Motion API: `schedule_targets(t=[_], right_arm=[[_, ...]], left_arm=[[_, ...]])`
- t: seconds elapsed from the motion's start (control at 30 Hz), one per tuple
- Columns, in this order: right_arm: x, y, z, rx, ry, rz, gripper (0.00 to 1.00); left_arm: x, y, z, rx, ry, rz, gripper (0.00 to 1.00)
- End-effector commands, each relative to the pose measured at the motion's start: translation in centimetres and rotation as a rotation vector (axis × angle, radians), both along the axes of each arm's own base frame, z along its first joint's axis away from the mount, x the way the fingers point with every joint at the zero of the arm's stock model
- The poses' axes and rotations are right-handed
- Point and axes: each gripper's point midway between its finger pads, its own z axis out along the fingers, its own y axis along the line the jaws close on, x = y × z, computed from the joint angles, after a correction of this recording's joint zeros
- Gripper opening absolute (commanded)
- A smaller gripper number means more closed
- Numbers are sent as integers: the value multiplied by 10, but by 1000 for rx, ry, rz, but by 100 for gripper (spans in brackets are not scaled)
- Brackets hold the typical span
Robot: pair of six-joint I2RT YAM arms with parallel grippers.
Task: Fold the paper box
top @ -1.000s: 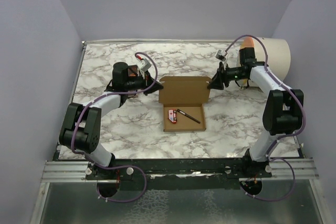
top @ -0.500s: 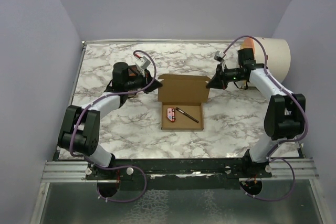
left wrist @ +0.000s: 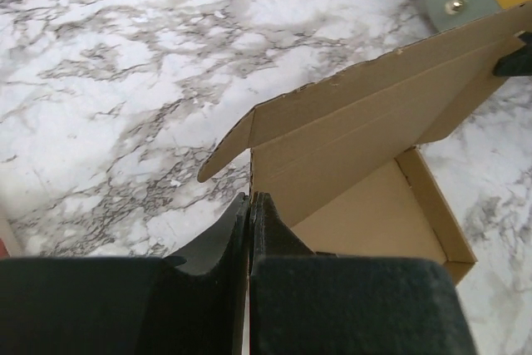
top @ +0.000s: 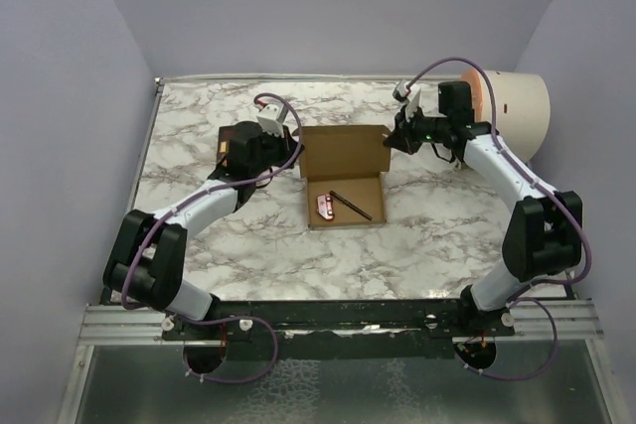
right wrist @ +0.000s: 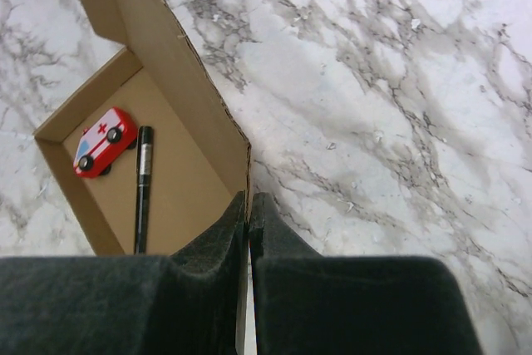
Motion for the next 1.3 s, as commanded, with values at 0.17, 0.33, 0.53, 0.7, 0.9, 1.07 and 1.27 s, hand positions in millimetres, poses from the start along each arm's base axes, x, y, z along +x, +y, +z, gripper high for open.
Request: schedule_targets(t=[0.17,0.33,0.53,0.7,0.9,1.07,1.27], right_arm=[[40,19,11,-17,-98,-297,1],[44,19,12,21,-96,-426,1],[51,23,25,64,-192,-549,1],[69,32,33,91,-238,-604,1],[81,34,42,159,-326,-629,1],[76,32,23,178,-318,-635,1],[60,30,11,200,-299,-622,1]], left_arm=[[24,-4,16,30,-14,289,0],[28,-6,19,47,-18,375,0],[33,-18,24,42,-55,395,0],[48,-24,30,56,-105,402,0],[65,-31,26,81,-148,401,0],[73,-33,13,84,-149,418,0],[70,-35,4,53,-126,430,0]])
